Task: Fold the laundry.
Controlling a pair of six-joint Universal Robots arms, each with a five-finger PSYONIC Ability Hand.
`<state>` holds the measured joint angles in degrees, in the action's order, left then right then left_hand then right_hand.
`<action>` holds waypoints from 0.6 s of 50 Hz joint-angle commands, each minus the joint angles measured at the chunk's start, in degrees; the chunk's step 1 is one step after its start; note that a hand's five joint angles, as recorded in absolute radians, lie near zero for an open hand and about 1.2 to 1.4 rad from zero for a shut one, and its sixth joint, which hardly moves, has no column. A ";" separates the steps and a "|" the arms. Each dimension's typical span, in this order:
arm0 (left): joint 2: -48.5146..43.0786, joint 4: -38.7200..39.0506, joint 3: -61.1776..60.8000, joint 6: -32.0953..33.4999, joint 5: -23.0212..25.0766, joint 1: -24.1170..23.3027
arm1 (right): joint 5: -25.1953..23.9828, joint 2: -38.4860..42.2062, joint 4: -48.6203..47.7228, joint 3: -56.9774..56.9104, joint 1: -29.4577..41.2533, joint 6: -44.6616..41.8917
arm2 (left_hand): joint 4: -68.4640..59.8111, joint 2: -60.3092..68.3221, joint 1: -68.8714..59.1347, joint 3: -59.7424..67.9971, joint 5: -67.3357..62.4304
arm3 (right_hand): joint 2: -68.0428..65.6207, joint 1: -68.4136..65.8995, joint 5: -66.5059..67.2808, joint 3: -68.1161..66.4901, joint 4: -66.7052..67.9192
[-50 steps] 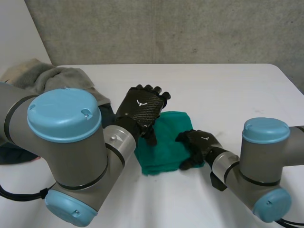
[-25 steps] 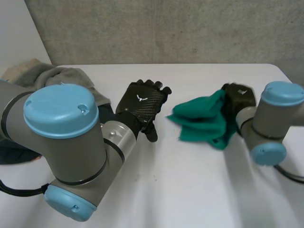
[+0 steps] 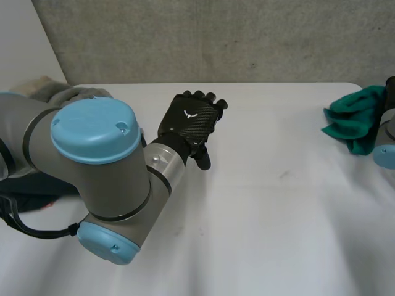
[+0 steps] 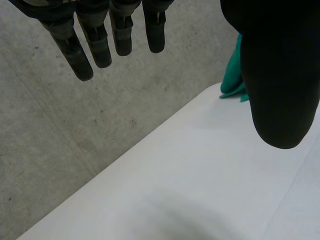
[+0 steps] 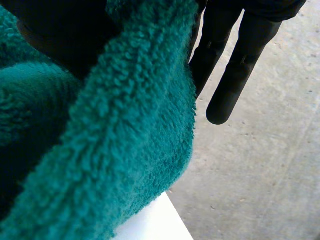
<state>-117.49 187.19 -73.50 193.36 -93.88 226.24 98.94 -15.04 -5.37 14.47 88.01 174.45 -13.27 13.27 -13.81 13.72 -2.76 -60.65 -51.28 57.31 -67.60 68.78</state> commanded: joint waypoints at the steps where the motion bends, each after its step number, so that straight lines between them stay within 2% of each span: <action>1: -0.73 0.02 0.46 0.00 0.01 -0.19 | -0.67 1.07 0.62 -0.49 -1.26 -2.44 | -0.14 0.14 0.40 -0.31 -0.65 | -19.35 -28.72 12.69 -12.40 11.22; 2: -0.73 0.02 0.46 0.09 0.01 -0.19 | -1.46 1.07 1.67 -0.41 -1.35 -3.49 | -0.14 0.14 0.40 -0.31 -0.65 | -17.58 -26.95 10.91 -10.63 9.45; 5: -0.73 0.02 0.55 0.00 0.01 -0.36 | -2.25 1.16 4.13 -0.23 -1.35 -5.60 | -0.14 0.14 0.40 -0.31 -0.65 | 43.63 34.26 -50.30 50.58 -51.76; 6: -0.73 0.02 0.46 0.00 0.01 -0.45 | -2.26 1.16 5.88 0.03 -1.26 -7.53 | -0.14 0.14 0.40 -0.31 -0.65 | 50.65 41.28 -57.31 57.60 -58.78; 12: -0.55 -0.07 -0.07 0.00 -0.08 -0.80 | -1.82 0.46 8.97 3.89 -2.14 -11.23 | -0.14 0.14 0.40 -0.31 -0.65 | 50.65 41.28 -57.31 57.60 -58.78; 19: -0.02 -0.25 -0.86 0.00 -0.08 -0.98 | -0.58 -6.13 9.42 13.55 -6.62 -15.36 | -0.14 0.14 0.40 -0.31 -0.65 | 50.65 41.28 -57.31 57.60 -58.78; 25: 0.42 -0.16 -0.95 0.00 -0.08 -0.89 | -4.27 -19.30 6.26 26.82 -6.89 -17.83 | 0.36 -0.36 0.90 -0.82 -0.14 | 50.65 41.28 -57.31 57.60 -58.78; 30: 1.73 -0.07 -0.77 -0.09 -0.08 -0.72 | -5.07 -29.50 -4.63 36.67 -6.53 -19.93 | 0.87 -0.87 1.41 -1.32 0.36 | 50.65 41.28 -57.31 57.60 -58.78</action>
<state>-116.95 187.00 -74.46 193.32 -93.96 225.32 95.24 -33.60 0.07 40.76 81.04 156.61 -13.27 13.27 -13.81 13.72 -2.77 -11.99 -12.96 2.46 -12.29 11.99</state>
